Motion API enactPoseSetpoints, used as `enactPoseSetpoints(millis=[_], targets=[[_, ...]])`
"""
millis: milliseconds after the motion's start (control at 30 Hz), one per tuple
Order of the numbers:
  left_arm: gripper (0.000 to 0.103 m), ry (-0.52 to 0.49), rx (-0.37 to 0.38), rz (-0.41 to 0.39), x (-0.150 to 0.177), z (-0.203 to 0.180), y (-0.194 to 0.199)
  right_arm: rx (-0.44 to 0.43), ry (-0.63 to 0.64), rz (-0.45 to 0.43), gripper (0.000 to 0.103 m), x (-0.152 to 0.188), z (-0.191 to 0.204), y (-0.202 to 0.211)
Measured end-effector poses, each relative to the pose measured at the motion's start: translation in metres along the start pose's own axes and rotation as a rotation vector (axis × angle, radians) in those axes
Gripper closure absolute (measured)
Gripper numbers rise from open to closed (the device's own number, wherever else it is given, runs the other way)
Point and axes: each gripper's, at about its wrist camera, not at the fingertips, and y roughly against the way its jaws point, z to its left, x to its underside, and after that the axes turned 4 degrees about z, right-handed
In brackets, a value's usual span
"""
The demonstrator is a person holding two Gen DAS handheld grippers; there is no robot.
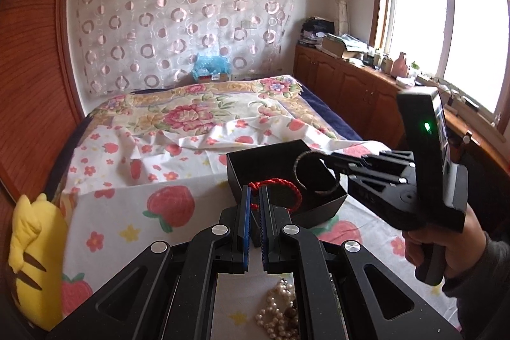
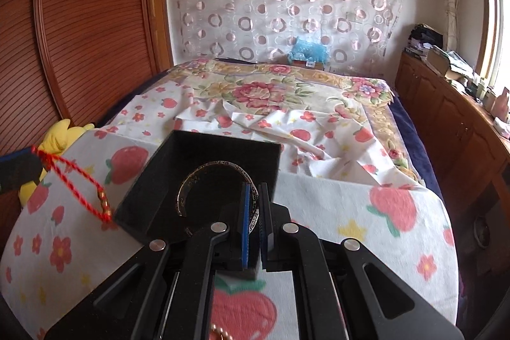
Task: Organize jewelry
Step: 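Carry the silver bangle into the black box with the right tool while the left drops the red bracelet in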
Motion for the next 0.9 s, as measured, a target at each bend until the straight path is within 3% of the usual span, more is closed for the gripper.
enactPoseSetpoints(millis=[100,267,767,800,833,900], targets=[[0.099,0.008,0.005,0.007,-0.001,0.002,-0.004,-0.075,0.002,0.027,0.093,-0.001,0.001,-0.009],[0.099,0.003,0.004,0.011,-0.004,-0.002,-0.011,-0.108,-0.020,0.014,0.091,0.006,-0.004,-0.004],[0.098,-0.029,-0.001,0.029,-0.029,-0.031,-0.054,-0.108,0.005,-0.011,0.091,0.047,-0.022,0.039],[0.094,-0.030,0.000,0.028,-0.030,-0.031,-0.056,-0.108,0.006,-0.013,0.091,0.051,-0.022,0.042],[0.079,-0.030,0.005,0.040,-0.030,-0.031,-0.059,-0.110,0.007,-0.015,0.091,0.055,-0.023,0.045],[0.070,-0.031,-0.002,0.046,-0.025,-0.030,-0.063,-0.115,0.007,-0.014,0.091,0.061,-0.022,0.047]])
